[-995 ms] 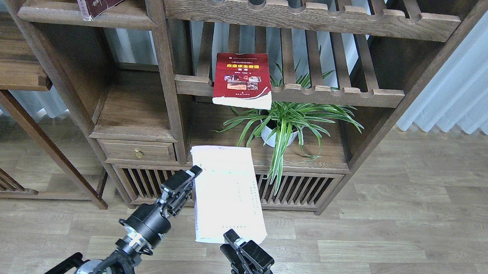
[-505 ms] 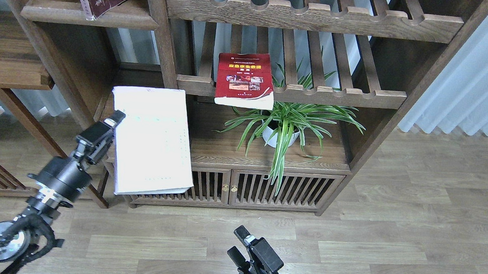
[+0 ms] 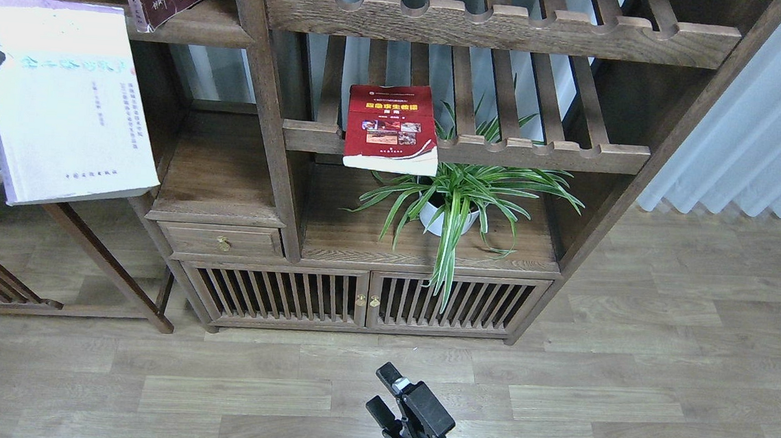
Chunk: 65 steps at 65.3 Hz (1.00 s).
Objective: Organize books on shelf
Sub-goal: 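Carry the white book with the left gripper up onto the side shelf, then withdraw the left gripper from the side shelf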
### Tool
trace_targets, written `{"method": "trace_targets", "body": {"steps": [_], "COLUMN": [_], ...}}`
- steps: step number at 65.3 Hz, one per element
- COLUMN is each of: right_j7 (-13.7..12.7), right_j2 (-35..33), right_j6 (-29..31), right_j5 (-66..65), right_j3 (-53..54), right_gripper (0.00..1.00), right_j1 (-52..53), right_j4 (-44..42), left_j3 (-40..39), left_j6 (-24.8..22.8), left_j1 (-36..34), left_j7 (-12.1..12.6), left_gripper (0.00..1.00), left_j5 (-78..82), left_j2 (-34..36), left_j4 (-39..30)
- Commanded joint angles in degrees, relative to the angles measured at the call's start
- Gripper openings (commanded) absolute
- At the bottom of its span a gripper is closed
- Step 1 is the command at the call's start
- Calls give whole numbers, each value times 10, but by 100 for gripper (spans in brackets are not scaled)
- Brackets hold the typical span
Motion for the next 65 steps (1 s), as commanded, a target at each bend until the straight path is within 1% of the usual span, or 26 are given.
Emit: {"method": "trace_targets", "body": {"steps": [1, 15, 21, 23, 24, 31, 42, 65], "right_j7": [0, 0, 0, 0, 0, 0, 0, 0], "right_j2": [0, 0, 0, 0, 0, 0, 0, 0], "right_j6": [0, 0, 0, 0, 0, 0, 0, 0], "right_j5": [0, -1, -2, -2, -3, -4, -4, -5], "right_j3": [0, 0, 0, 0, 0, 0, 0, 7], "right_gripper": [98, 98, 98, 98, 98, 98, 98, 98], "right_j1": [1, 1, 1, 1, 1, 1, 1, 1], "right_j4": [0, -1, 0, -1, 0, 0, 0, 0], "left_j3": [-13, -20, -13, -10, -6, 15, 83, 156], "left_j6": [0, 0, 0, 0, 0, 0, 0, 0], "left_j1": [-6, -55, -96, -113, -142, -200, -323, -483], "left_j7": [5, 7, 7, 7, 8, 10, 14, 14], "left_gripper": [5, 5, 5, 5, 5, 5, 5, 5], "left_j5": [2, 3, 6, 8, 12, 25, 71, 198], "left_j2": [5, 26, 32, 32, 33, 33, 31, 21], "left_j4": [15, 58, 80, 90, 104, 128, 184, 278]}}
